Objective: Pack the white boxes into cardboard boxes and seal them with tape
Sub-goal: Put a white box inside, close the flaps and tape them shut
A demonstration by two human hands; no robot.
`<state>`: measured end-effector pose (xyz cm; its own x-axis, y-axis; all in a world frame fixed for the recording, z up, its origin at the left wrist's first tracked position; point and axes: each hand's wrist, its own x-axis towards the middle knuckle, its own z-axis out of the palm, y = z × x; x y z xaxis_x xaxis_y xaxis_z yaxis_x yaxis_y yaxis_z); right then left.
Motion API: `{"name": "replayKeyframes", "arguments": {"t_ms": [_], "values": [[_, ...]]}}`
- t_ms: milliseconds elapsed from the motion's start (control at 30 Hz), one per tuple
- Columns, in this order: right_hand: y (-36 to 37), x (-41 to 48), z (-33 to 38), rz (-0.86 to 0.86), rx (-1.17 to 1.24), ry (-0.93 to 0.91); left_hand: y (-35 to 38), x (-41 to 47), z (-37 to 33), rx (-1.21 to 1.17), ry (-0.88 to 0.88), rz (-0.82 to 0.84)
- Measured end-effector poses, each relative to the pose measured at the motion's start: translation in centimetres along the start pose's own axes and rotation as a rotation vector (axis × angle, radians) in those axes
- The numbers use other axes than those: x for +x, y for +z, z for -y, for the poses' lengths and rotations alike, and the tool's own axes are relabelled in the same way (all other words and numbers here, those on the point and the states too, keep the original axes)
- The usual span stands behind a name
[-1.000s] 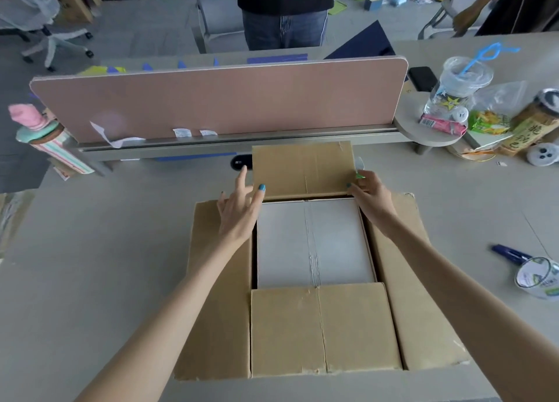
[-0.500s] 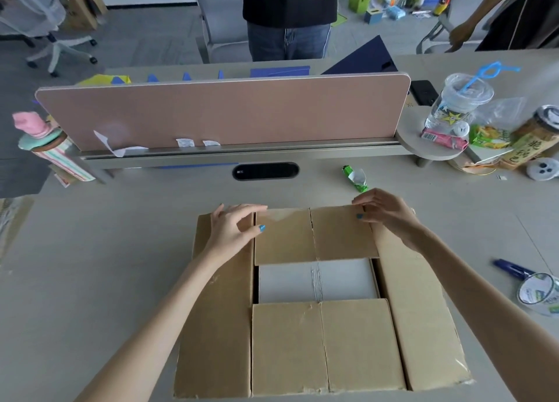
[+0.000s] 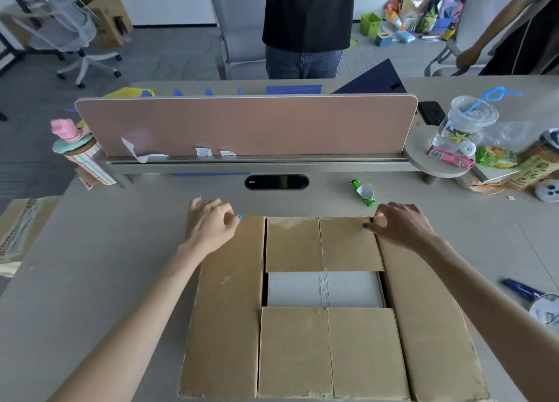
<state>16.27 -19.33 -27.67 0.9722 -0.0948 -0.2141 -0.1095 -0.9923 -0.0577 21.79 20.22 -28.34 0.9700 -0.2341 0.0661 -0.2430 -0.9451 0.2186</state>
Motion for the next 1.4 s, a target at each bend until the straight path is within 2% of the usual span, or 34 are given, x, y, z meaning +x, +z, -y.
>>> {"name": "replayKeyframes", "arguments": {"t_ms": [133, 300, 500, 567, 633, 767, 900, 967, 1033, 1167, 1300, 1400], "values": [[-1.3, 0.0, 0.9, -0.107, -0.128, 0.008, -2.7, 0.7, -1.5, 0.010, -0.023, 0.047], [-3.5, 0.1, 2.6, -0.082, -0.374, 0.056, -5.0, 2.2, -5.2, 0.064, -0.020, 0.097], [-6.4, -0.5, 4.0, -0.097, -0.400, 0.088, -6.0, 2.9, -11.1, 0.026, -0.049, 0.133], [-6.8, -0.6, 4.3, -0.101, -0.269, 0.081, -5.6, 2.5, -13.2, 0.056, -0.038, 0.130], [-6.9, -0.8, 4.5, -0.159, -0.026, 0.071, -4.6, 2.3, -14.8, 0.029, -0.025, 0.096], [-6.2, -1.6, 5.0, -0.306, 0.342, 0.043, -2.0, 1.0, -16.4, -0.224, -0.009, 0.114], [-3.4, -3.0, 5.3, -0.140, 0.760, -0.081, 0.3, -2.7, -15.5, -0.226, 0.038, 0.041], [-1.4, -4.1, 5.5, -0.080, 0.827, -0.115, 1.6, -4.8, -14.4, -0.250, 0.099, 0.024], [0.7, -5.3, 5.8, -0.071, 0.798, -0.147, 2.8, -6.5, -13.3, -0.289, 0.158, 0.036], [4.1, -7.5, 6.4, -0.184, 0.645, -0.280, 4.6, -8.9, -11.9, -0.247, 0.225, 0.090], [7.0, -9.1, 6.5, -0.181, 0.409, -0.310, 6.6, -10.2, -12.0, -0.060, 0.194, 0.089], [8.2, -10.0, 5.9, -0.262, 0.221, -0.353, 7.5, -10.6, -12.5, 0.043, 0.159, 0.066]]}}
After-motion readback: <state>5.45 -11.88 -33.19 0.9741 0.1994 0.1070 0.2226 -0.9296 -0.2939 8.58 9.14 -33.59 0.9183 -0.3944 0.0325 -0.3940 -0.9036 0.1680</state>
